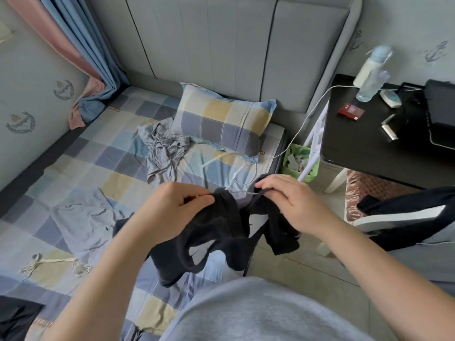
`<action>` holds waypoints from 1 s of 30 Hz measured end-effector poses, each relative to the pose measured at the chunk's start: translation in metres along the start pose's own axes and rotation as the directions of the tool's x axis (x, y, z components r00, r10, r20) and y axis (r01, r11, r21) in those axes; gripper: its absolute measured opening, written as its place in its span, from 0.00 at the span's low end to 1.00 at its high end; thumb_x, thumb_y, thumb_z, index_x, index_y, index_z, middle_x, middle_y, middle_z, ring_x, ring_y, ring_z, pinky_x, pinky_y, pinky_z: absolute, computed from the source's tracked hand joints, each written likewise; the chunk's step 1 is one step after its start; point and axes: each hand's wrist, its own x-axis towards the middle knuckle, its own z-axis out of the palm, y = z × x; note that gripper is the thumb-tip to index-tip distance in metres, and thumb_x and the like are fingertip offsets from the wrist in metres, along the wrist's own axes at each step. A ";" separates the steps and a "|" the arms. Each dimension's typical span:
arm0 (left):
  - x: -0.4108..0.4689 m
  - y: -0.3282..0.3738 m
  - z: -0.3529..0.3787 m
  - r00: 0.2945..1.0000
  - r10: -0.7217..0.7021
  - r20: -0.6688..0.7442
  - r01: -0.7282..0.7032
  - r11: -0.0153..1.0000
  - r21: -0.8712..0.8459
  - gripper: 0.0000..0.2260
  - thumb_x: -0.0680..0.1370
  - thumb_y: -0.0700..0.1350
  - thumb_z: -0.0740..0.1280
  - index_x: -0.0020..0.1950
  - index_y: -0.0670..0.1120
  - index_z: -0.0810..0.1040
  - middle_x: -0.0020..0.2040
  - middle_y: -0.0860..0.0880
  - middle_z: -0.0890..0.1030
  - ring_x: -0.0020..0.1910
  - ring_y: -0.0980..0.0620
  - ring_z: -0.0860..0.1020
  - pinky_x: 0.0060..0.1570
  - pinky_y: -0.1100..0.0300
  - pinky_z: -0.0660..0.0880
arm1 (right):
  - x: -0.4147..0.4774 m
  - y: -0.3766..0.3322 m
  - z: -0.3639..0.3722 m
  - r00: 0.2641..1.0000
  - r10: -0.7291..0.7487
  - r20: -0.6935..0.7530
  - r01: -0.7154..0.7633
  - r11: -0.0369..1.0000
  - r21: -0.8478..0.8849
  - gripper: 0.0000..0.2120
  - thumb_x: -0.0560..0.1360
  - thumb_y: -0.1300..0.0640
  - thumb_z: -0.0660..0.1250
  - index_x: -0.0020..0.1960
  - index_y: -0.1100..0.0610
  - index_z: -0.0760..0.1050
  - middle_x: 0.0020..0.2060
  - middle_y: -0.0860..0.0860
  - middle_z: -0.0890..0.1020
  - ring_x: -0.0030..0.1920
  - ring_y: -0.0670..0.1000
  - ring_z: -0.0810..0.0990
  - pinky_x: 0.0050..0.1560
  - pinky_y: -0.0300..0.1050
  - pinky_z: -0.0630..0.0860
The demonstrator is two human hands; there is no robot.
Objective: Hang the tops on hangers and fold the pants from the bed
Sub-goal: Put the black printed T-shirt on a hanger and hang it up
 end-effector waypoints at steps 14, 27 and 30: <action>0.012 -0.017 0.014 0.997 -0.020 -0.078 0.014 0.997 -0.076 0.10 0.75 0.45 0.74 0.41 0.60 0.79 0.42 0.59 0.79 0.38 0.58 0.79 0.32 0.70 0.73 | -0.005 -0.017 -0.022 0.994 0.095 0.054 -0.107 0.945 0.309 0.10 0.72 0.41 0.73 0.41 0.46 0.78 0.30 0.54 0.68 0.32 0.48 0.67 0.37 0.38 0.66; 0.017 -0.044 0.027 0.970 -0.150 -0.194 0.153 0.988 0.004 0.08 0.81 0.47 0.67 0.42 0.50 0.73 0.41 0.51 0.76 0.38 0.59 0.74 0.35 0.67 0.66 | -0.022 -0.009 -0.044 0.982 0.145 -0.118 -0.120 0.974 0.194 0.23 0.72 0.36 0.65 0.35 0.55 0.80 0.30 0.55 0.77 0.33 0.51 0.75 0.38 0.38 0.71; 0.016 -0.048 0.028 0.944 -0.265 -0.199 0.268 0.963 -0.013 0.10 0.82 0.54 0.63 0.44 0.50 0.70 0.36 0.52 0.78 0.33 0.56 0.75 0.31 0.60 0.66 | -0.025 -0.010 -0.046 0.980 0.152 -0.129 -0.118 0.964 0.237 0.24 0.72 0.35 0.65 0.40 0.57 0.82 0.31 0.60 0.78 0.33 0.57 0.76 0.37 0.48 0.73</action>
